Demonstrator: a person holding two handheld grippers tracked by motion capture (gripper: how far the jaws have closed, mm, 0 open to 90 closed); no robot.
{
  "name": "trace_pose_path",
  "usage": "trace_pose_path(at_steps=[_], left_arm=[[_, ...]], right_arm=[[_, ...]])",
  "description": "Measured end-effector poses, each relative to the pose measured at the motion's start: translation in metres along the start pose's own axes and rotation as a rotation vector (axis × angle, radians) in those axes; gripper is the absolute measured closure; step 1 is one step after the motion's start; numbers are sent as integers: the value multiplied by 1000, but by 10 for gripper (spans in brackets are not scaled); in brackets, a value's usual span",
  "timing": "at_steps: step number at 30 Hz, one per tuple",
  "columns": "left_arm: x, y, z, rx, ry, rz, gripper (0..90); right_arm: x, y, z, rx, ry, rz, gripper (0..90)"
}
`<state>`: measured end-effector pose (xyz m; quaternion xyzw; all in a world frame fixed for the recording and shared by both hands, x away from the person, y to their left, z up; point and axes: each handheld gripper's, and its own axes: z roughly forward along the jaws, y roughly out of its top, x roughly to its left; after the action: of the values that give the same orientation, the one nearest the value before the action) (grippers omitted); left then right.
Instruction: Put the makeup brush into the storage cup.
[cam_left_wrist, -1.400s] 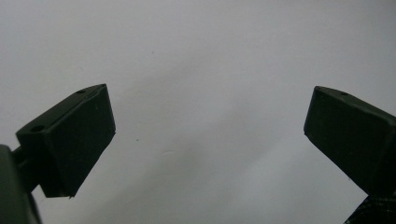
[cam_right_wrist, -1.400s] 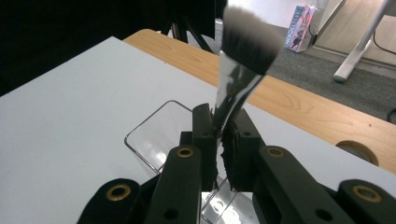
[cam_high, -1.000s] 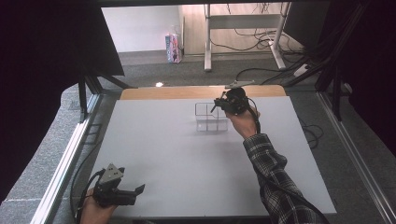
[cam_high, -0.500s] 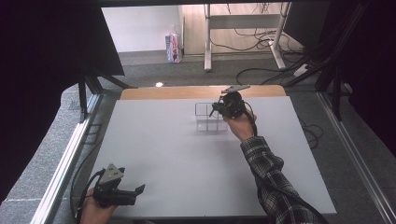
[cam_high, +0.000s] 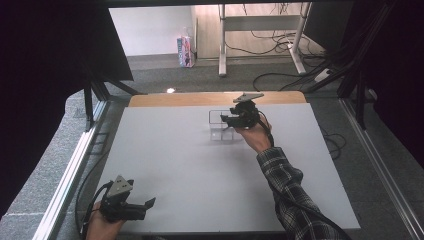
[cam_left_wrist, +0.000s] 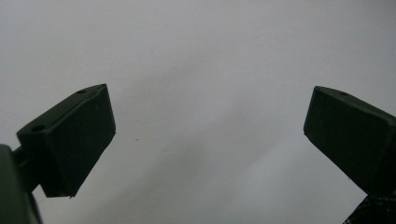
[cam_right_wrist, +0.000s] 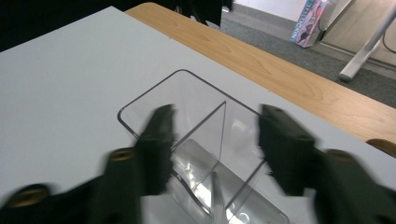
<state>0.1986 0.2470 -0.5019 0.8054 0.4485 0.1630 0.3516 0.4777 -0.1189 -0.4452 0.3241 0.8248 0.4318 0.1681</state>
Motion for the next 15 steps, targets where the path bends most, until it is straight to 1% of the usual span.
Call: trace_pose_path(at_steps=[1, 2, 3, 4, 5, 6, 8, 9, 12, 15], left_arm=[[0, 0, 0, 0, 0, 0, 30], [0, 0, 0, 0, -1, 0, 30], [0, 0, 0, 0, 0, 0, 30], [0, 0, 0, 1, -1, 0, 30], [0, 0, 0, 2, -1, 0, 30], [0, 0, 0, 2, -1, 0, 30], [0, 0, 0, 1, -1, -1, 30], [0, 0, 0, 2, -1, -1, 30], [0, 0, 0, 1, -1, 0, 30], [0, 0, 0, 2, 0, -1, 30]], right_arm=[[0, 1, 2, 4, 3, -3, 311], [0, 1, 3, -1, -2, -3, 262], [1, 2, 5, -10, -1, -2, 172], [1, 2, 6, -7, -11, 2, 94], [2, 2, 8, 5, -25, 5, 62], [2, 2, 8, 6, -27, 7, 41], [3, 2, 9, 7, -54, 10, 17], [3, 2, 9, 10, -59, 7, 15], [2, 2, 8, 14, -59, 10, 9], [1, 3, 5, 10, -49, 18, 8]])
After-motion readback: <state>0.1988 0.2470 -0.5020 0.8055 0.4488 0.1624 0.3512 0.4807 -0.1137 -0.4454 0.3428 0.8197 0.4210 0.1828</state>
